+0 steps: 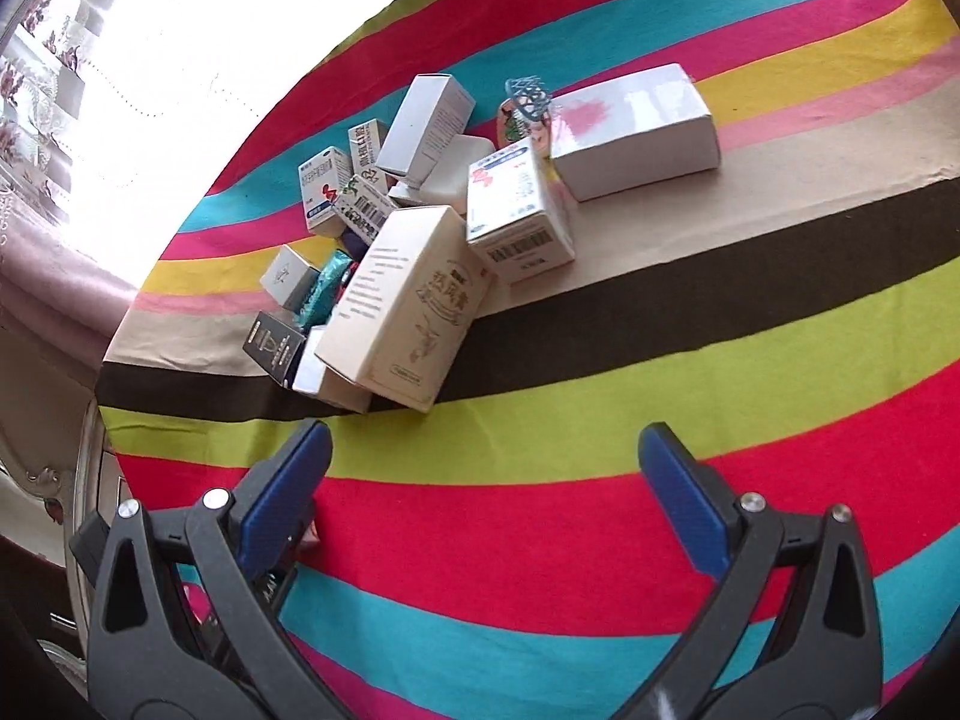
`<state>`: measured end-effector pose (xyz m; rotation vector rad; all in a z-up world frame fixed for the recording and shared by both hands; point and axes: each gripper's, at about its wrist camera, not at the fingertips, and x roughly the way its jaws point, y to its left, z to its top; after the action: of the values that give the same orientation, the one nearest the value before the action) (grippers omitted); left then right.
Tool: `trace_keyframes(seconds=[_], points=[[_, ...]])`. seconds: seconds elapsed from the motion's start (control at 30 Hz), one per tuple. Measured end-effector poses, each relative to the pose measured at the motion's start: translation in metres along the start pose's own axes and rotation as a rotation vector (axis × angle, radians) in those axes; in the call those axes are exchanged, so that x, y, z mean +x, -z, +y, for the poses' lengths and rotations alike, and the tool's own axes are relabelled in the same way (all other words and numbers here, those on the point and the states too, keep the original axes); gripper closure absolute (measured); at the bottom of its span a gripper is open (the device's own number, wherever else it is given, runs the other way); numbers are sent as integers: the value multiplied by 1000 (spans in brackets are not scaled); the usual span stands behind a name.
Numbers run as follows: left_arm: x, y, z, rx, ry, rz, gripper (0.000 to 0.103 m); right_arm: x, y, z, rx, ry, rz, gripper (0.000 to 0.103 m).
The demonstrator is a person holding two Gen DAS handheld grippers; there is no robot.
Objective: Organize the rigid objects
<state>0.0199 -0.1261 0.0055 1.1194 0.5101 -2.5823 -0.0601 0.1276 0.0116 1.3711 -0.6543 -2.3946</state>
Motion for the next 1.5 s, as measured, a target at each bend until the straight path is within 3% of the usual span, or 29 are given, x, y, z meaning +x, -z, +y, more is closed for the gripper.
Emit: trace_keyframes(seconds=[0.1, 0.23, 0.37, 0.5, 0.57, 0.77, 0.93, 1.03, 1.13, 1.23, 1.3, 1.43, 1.47, 1.5], points=[[-2, 1, -2, 0, -3, 1, 68, 21, -16, 20, 43, 28, -10, 0], [-2, 1, -3, 2, -1, 3, 68, 48, -29, 38, 40, 195, 15, 0], [-3, 2, -4, 0, 7, 4, 68, 56, -29, 48, -99, 245, 10, 0], [-4, 2, -6, -4, 4, 5, 68, 31, -31, 53, -295, 414, -38, 5], [-4, 3, -8, 0, 4, 5, 68, 16, -32, 43, -314, 478, -51, 10], [-3, 3, -9, 8, 1, 6, 68, -12, -18, 33, -316, 351, -46, 10], [-3, 3, -10, 13, -2, 7, 68, -3, -17, 32, -197, 208, -22, 10], [-3, 3, -10, 18, -2, 7, 68, 7, -22, 44, -139, 165, -25, 10], [-3, 3, -11, 19, -2, 7, 68, 25, -24, 65, -156, 191, -14, 10], [-3, 3, -10, 21, -1, 8, 68, 45, -25, 71, -75, 191, 6, 10], [-3, 3, -9, 12, 2, 7, 68, 58, -29, 72, -16, 235, 11, 10], [-4, 3, -8, 12, 19, 8, 67, 90, -33, 77, -93, 368, 77, 10], [-4, 3, -9, 14, 25, 9, 67, 93, -32, 73, -102, 346, 102, 15], [-4, 3, -8, 11, 31, 9, 67, 89, -32, 68, -106, 331, 97, 30]])
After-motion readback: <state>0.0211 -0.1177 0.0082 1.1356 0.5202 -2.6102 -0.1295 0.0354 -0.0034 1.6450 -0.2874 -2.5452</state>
